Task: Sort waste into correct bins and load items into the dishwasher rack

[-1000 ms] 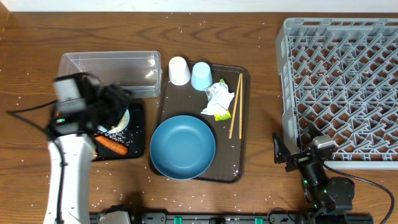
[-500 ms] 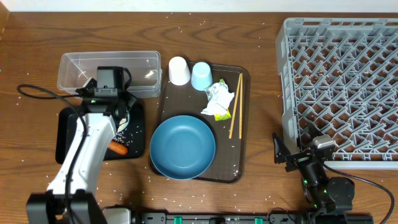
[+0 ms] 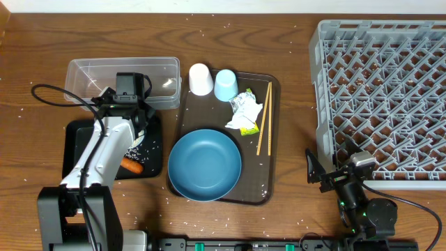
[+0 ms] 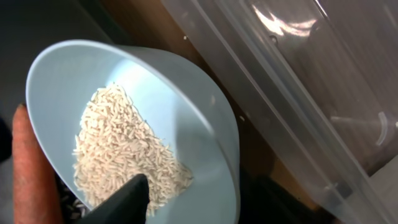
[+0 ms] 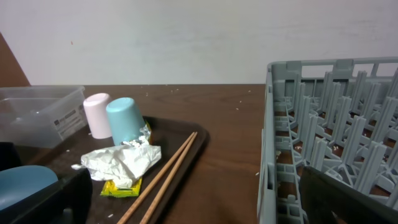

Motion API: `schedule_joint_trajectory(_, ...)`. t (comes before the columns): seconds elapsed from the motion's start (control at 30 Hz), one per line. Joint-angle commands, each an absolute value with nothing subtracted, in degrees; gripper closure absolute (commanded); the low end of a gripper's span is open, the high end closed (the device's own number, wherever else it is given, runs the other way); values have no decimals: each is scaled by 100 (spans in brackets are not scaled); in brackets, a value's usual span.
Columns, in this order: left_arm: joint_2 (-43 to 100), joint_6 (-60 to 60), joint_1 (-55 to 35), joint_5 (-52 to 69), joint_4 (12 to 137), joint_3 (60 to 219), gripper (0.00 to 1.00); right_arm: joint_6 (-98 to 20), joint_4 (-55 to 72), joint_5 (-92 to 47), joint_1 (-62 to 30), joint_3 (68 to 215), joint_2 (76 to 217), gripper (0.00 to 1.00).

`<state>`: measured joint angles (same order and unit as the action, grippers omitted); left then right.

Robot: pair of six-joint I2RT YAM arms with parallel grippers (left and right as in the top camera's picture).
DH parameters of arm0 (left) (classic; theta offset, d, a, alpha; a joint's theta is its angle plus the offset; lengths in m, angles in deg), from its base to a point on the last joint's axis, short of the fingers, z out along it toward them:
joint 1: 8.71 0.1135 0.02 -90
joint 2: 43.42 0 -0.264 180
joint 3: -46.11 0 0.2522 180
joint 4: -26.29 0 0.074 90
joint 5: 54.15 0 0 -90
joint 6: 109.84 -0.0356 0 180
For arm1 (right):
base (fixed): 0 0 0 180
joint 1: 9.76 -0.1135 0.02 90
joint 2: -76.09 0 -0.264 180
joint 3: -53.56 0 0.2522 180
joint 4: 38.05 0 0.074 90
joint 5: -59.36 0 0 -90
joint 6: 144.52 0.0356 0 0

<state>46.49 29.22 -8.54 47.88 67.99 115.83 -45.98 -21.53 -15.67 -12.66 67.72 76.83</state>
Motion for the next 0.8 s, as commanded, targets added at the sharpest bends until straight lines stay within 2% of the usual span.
schedule_joint_trajectory(0.0, 4719, 2846, -841, 4871, 6782, 11634, 54, -4644, -2131, -1583, -1316, 6764, 7659, 1)
schedule_joint_trajectory(0.5, 4726, 2846, -841, 4805, 6755, 11446, 57, -4644, -2128, -1583, -1316, 6764, 7659, 1)
schedule_joint_trajectory(0.77, 4726, 2846, -841, 4735, 6762, 11446, 81, -4644, -2131, -1583, -1316, 6764, 7659, 1)
